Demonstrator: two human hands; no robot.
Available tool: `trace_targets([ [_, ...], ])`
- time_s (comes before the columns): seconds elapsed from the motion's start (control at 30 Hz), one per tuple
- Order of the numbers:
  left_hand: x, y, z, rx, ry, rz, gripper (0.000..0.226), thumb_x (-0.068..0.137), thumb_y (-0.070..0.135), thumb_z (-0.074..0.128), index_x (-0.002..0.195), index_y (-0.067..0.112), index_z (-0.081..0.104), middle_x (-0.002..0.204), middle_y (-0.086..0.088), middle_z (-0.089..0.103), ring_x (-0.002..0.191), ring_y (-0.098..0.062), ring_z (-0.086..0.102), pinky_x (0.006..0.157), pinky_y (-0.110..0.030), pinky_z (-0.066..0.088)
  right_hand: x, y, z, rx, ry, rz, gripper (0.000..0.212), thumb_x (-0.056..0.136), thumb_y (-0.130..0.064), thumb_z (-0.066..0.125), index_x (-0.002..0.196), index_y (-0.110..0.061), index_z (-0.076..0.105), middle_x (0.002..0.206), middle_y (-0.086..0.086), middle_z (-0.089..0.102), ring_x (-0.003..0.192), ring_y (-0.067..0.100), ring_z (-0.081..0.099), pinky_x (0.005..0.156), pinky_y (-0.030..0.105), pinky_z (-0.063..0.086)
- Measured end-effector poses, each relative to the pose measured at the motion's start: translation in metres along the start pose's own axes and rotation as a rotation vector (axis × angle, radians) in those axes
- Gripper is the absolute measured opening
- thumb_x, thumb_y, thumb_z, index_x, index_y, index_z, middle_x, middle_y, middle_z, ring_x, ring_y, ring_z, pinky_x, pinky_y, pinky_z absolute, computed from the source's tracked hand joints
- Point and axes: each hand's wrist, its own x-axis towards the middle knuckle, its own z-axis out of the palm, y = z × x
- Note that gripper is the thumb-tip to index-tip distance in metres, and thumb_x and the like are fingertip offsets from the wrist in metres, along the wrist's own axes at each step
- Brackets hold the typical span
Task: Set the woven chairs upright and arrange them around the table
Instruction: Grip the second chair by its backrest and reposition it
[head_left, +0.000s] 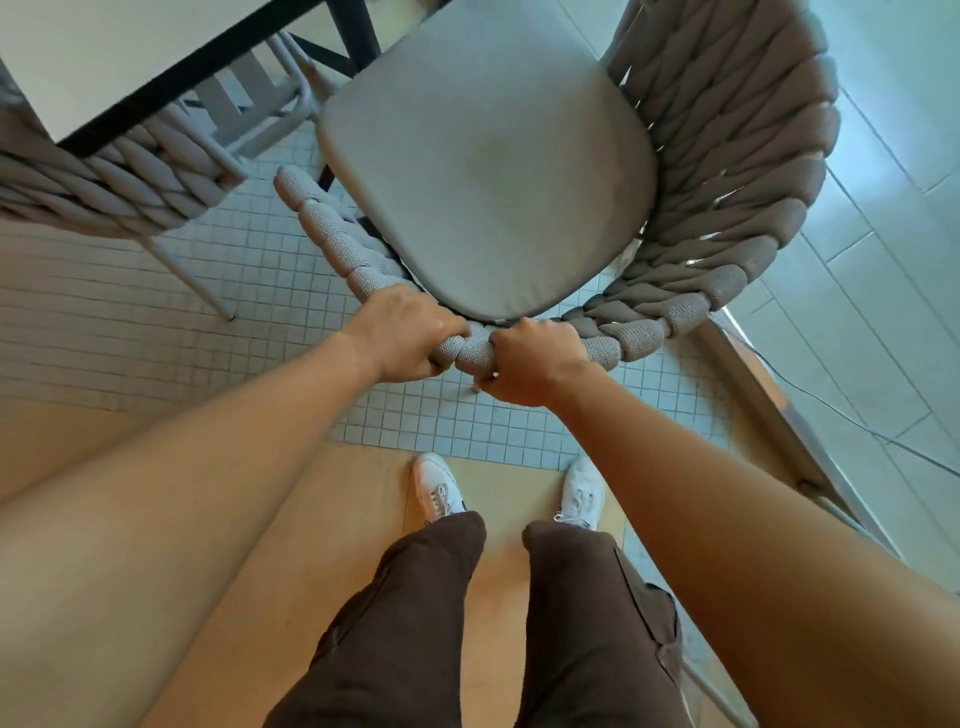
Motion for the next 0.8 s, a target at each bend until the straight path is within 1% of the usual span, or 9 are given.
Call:
trace_targets([
  [0.1, 0.000, 0.026, -0.003, -0.057, 0.053, -0.024, 0.045, 0.083, 0.052, 0.062, 0.122, 0.030, 0.064, 0.109, 0.007, 0.071, 0.107, -0.021, 0.065, 0.094, -0.040, 0.045, -0.017, 0.024, -0.013, -0.077, -0.008, -0.123, 0.050, 0.087, -0.066, 0.059, 0.117, -0.026, 0.064, 0.110, -0.001, 0.070, 0.097, 0.029, 0.070, 0.074, 0.039, 0.049],
  [0.2, 0.008, 0.060, -0.004, -0.085, 0.075, -0.073, 0.059, 0.084, 0.063, 0.058, 0.132, 0.027, 0.060, 0.118, 0.005, 0.069, 0.112, -0.020, 0.063, 0.098, -0.040, 0.043, -0.035, 0.070, -0.025, -0.197, -0.006, -0.248, 0.052, 0.088, -0.068, 0.057, 0.120, -0.028, 0.059, 0.111, -0.004, 0.070, 0.093, 0.026, 0.071, 0.071, 0.038, 0.051],
  [0.27, 0.019, 0.081, -0.004, -0.098, 0.086, -0.122, 0.067, 0.084, 0.068, 0.057, 0.136, 0.026, 0.057, 0.124, 0.005, 0.067, 0.115, -0.019, 0.061, 0.099, -0.038, 0.042, -0.045, 0.105, -0.032, -0.215, -0.030, -0.275, 0.050, 0.088, -0.067, 0.058, 0.120, -0.029, 0.058, 0.111, -0.006, 0.070, 0.094, 0.023, 0.069, 0.073, 0.037, 0.053],
  [0.33, 0.035, 0.107, -0.007, -0.115, 0.079, -0.184, 0.071, 0.083, 0.072, 0.055, 0.137, 0.027, 0.054, 0.128, 0.007, 0.065, 0.118, -0.019, 0.059, 0.100, -0.038, 0.043, -0.052, 0.142, -0.040, -0.248, -0.031, -0.296, 0.051, 0.087, -0.067, 0.060, 0.123, -0.030, 0.058, 0.115, -0.009, 0.070, 0.100, 0.022, 0.068, 0.078, 0.037, 0.053],
  [0.47, 0.075, 0.157, -0.014, -0.143, 0.092, -0.324, 0.076, 0.080, 0.078, 0.054, 0.137, 0.028, 0.053, 0.124, 0.006, 0.066, 0.111, -0.021, 0.062, 0.095, -0.039, 0.047, -0.046, 0.205, -0.055, -0.366, -0.014, -0.354, 0.059, 0.085, -0.071, 0.060, 0.130, -0.033, 0.060, 0.125, -0.009, 0.070, 0.115, 0.022, 0.066, 0.098, 0.041, 0.052],
  [0.53, 0.093, 0.177, -0.016, -0.186, 0.082, -0.418, 0.080, 0.079, 0.080, 0.056, 0.139, 0.027, 0.052, 0.124, 0.005, 0.067, 0.110, -0.022, 0.064, 0.091, -0.039, 0.050, -0.039, 0.226, -0.062, -0.367, -0.013, -0.349, 0.062, 0.082, -0.077, 0.057, 0.129, -0.038, 0.062, 0.120, -0.012, 0.071, 0.111, 0.020, 0.067, 0.093, 0.038, 0.053],
  [0.63, 0.110, 0.191, -0.014, -0.278, 0.097, -0.572, 0.074, 0.079, 0.078, 0.058, 0.135, 0.031, 0.056, 0.122, 0.006, 0.069, 0.108, -0.022, 0.067, 0.086, -0.037, 0.050, -0.030, 0.239, -0.061, -0.318, -0.003, -0.310, 0.065, 0.076, -0.089, 0.052, 0.123, -0.045, 0.063, 0.108, -0.016, 0.072, 0.099, 0.017, 0.069, 0.074, 0.032, 0.049],
  [0.7, 0.111, 0.191, -0.010, -0.278, 0.156, -0.624, 0.064, 0.079, 0.075, 0.059, 0.127, 0.032, 0.063, 0.113, 0.006, 0.073, 0.100, -0.022, 0.070, 0.079, -0.036, 0.050, -0.024, 0.236, -0.057, -0.332, -0.026, -0.337, 0.059, 0.077, -0.086, 0.052, 0.117, -0.044, 0.064, 0.102, -0.016, 0.071, 0.093, 0.017, 0.069, 0.074, 0.034, 0.054],
  [0.8, 0.109, 0.188, -0.007, -0.224, 0.211, -0.590, 0.056, 0.080, 0.073, 0.060, 0.110, 0.028, 0.071, 0.095, 0.002, 0.075, 0.083, -0.025, 0.072, 0.067, -0.035, 0.048, -0.019, 0.238, -0.054, -0.376, 0.017, -0.370, 0.049, 0.077, -0.076, 0.055, 0.112, -0.043, 0.066, 0.096, -0.016, 0.071, 0.087, 0.018, 0.070, 0.073, 0.034, 0.053],
])
